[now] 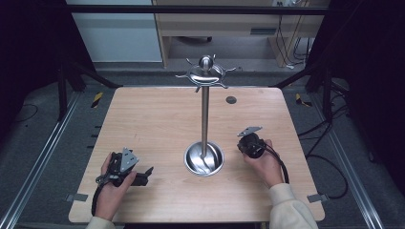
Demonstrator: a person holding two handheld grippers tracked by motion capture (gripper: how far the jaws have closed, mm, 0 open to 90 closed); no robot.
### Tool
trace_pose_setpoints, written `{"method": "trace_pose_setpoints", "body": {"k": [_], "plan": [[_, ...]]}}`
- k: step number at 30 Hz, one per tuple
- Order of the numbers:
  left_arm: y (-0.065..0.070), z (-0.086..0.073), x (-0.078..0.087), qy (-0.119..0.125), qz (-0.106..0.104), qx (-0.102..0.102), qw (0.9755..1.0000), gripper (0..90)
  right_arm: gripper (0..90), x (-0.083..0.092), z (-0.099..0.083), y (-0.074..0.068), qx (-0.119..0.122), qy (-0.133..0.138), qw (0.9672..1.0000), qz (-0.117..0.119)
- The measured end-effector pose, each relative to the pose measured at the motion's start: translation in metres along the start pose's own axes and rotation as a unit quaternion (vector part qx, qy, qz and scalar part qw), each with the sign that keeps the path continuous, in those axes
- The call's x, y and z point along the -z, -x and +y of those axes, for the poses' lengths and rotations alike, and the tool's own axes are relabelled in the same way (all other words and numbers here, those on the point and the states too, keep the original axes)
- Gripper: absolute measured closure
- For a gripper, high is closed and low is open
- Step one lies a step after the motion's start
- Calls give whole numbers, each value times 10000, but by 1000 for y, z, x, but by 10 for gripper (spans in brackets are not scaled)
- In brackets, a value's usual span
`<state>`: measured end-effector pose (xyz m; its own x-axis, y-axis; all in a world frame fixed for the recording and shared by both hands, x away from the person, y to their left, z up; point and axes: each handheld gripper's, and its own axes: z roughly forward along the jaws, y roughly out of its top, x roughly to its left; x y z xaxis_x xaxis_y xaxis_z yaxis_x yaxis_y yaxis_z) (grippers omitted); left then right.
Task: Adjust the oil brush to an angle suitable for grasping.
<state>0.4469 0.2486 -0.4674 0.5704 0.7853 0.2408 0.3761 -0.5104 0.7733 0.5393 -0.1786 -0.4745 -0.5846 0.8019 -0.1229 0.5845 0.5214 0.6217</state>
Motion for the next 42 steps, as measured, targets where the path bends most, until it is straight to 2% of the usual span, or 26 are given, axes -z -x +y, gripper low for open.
{"method": "trace_pose_setpoints", "body": {"k": [12,17,19,22,23,25,28,30,31,32,33,34,38,39,42], "plan": [[1,0,0,-11,3,-20,10000,25,900,-8,-5,2,-102,-391,9992,-59],[1,0,0,-11,6,-19,10000,25,900,-8,-6,5,-211,-407,9989,-68],[1,0,0,-16,-2,-22,10000,25,900,-8,-6,7,-242,-439,9986,-183],[1,0,0,-21,-5,-22,10000,25,900,-7,-8,14,-472,-461,9974,-278],[1,0,0,-21,-6,-22,10000,25,900,-6,-10,19,-631,-482,9963,-334],[1,0,0,-25,-2,-29,10000,25,900,-5,-11,21,-713,-480,9956,-367],[1,0,0,-25,-8,-26,10000,25,888,-2,-13,25,-845,-477,9950,-254],[1,0,0,-18,-12,-16,10000,25,865,6,-11,25,-954,-334,9948,-72],[1,0,0,-18,-18,-13,10000,25,833,18,-8,26,-1069,-251,9939,-76],[1,0,0,-12,-12,-7,10000,25,833,18,-8,26,-1069,-251,9939,-76],[0,0,0,-25,-23,-14,10000,25,781,31,-8,26,-1152,-307,9928,-135],[0,0,0,-28,-27,-5,10000,25,781,31,-8,26,-1152,-307,9928,-135],[0,0,0,-15,-32,1,10000,25,654,41,-17,26,-1250,-739,9891,-236],[1,0,0,-4,-39,19,10000,25,642,40,-20,25,-1305,-909,9870,-229],[1,0,0,-20,-37,10,10000,25,624,38,-25,24,-1327,-1226,9834,-174]]}}
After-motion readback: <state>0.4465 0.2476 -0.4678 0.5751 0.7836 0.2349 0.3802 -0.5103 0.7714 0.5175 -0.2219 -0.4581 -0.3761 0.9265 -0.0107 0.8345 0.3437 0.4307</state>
